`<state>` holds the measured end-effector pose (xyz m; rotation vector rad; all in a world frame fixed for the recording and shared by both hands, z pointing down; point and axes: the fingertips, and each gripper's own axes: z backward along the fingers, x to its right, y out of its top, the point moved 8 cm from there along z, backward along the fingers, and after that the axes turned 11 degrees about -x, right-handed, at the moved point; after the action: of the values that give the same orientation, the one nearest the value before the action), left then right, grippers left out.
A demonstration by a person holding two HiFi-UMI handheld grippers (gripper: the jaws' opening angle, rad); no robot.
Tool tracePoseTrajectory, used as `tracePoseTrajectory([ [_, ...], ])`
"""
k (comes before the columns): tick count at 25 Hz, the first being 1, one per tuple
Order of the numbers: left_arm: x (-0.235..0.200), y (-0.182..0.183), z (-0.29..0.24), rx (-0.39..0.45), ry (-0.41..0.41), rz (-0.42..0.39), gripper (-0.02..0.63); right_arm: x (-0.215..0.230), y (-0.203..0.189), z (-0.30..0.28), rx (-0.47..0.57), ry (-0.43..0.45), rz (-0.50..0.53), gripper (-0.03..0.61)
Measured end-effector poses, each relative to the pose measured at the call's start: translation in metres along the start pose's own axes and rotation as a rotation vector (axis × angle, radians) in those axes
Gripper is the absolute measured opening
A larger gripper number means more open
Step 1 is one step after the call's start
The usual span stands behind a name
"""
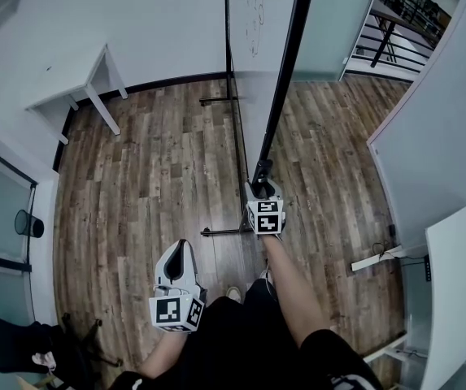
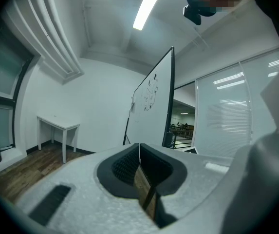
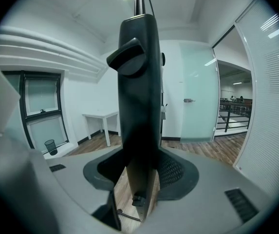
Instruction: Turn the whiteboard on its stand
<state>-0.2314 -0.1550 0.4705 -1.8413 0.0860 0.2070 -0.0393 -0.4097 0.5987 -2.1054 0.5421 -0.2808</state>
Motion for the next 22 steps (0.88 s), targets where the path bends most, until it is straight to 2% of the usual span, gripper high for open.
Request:
tracePoseTrajectory([
  [22, 0.017, -0.018, 0.078, 0.036, 0.048, 0.011, 0.02, -0.027, -0.036, 0.049, -0.002, 0.016, 0.002, 0.192],
])
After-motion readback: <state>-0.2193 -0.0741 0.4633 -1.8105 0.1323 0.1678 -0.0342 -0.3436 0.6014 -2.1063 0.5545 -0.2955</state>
